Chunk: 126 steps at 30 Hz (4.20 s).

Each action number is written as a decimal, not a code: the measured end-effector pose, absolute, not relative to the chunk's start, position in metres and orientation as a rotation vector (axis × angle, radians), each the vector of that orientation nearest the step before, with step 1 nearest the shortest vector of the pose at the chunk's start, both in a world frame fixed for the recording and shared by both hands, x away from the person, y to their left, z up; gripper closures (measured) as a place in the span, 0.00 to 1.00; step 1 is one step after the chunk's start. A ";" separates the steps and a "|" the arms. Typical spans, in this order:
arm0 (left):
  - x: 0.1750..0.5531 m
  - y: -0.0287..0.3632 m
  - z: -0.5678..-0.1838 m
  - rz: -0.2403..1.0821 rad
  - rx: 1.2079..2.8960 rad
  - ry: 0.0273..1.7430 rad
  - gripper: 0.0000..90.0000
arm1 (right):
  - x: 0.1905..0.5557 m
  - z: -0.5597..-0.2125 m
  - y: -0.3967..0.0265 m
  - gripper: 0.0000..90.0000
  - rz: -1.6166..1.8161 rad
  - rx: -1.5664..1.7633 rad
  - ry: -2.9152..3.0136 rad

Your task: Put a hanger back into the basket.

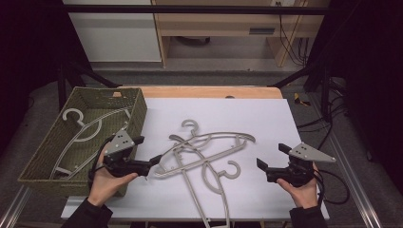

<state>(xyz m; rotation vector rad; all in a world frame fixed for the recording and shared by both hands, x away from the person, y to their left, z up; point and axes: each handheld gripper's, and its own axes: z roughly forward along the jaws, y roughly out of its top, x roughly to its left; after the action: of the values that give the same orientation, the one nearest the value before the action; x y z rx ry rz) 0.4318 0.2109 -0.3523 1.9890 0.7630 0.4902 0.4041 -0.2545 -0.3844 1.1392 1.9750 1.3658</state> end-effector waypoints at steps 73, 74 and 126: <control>0.481 0.165 -0.419 0.478 2.208 1.025 0.92 | 0.404 -0.385 -0.256 0.05 1.364 1.132 1.983; 0.478 0.165 -0.415 0.483 2.198 1.016 0.92 | 0.404 -0.385 -0.257 0.05 1.364 1.131 1.982; 0.443 0.293 -0.270 0.754 1.884 0.984 0.92 | 0.404 -0.384 -0.260 0.04 1.363 1.133 1.973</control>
<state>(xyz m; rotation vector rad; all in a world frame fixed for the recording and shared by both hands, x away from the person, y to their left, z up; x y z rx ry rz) 0.4432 0.2930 -0.2704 1.8836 0.9837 0.7540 0.4038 -0.2600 -0.3839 1.1328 1.9735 1.3627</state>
